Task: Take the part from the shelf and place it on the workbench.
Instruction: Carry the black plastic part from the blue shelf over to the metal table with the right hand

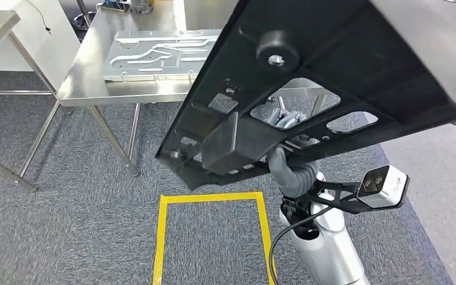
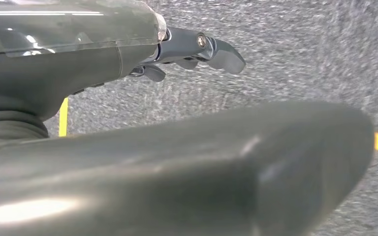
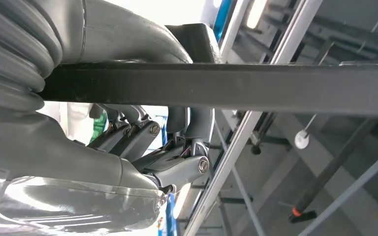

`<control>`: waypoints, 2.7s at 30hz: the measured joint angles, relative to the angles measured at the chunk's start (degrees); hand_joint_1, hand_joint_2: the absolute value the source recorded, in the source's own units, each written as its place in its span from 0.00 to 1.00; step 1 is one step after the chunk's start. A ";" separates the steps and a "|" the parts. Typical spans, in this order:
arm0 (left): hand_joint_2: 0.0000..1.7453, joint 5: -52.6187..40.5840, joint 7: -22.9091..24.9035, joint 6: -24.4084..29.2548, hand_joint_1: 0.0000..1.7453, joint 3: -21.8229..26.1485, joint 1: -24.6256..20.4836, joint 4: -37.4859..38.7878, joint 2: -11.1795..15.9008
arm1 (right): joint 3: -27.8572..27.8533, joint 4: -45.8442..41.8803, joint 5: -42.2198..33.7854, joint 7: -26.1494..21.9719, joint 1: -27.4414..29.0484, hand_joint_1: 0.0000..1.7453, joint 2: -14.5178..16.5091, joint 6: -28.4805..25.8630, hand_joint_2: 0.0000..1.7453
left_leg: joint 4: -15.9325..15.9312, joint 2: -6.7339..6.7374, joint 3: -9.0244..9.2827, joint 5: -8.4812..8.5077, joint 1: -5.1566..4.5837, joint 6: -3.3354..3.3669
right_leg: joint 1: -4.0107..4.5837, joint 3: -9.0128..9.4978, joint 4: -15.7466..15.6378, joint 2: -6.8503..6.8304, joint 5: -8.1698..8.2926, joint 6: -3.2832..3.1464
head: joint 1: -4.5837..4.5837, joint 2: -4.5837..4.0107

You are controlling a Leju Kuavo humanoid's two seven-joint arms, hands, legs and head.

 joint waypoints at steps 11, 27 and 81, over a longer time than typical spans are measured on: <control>0.00 0.03 -0.01 0.02 0.00 0.03 0.05 0.00 -0.12 | -1.23 0.58 0.03 0.07 0.19 0.92 -0.33 -0.49 1.00 | -0.77 -0.17 7.21 -5.76 0.73 -1.78 | -1.67 -9.09 -2.99 -1.53 6.81 1.39 | -0.01 0.00; 0.00 0.20 0.02 0.17 0.00 0.09 0.48 0.00 -0.17 | -1.60 0.51 0.28 0.43 0.49 0.92 -0.31 -1.27 1.00 | 1.37 0.14 -1.42 -0.33 -0.67 -0.68 | 0.00 -0.56 -3.64 -0.57 0.79 -1.13 | -0.05 -0.01; 0.00 -0.11 -2.35 -1.34 0.00 1.06 -0.08 0.01 -0.81 | -7.46 17.65 66.88 16.57 -22.76 0.92 -5.51 -41.55 1.00 | 15.85 0.05 -5.14 -9.98 0.16 -3.38 | -1.20 -5.89 -3.84 -0.25 5.46 -1.98 | -0.04 -0.01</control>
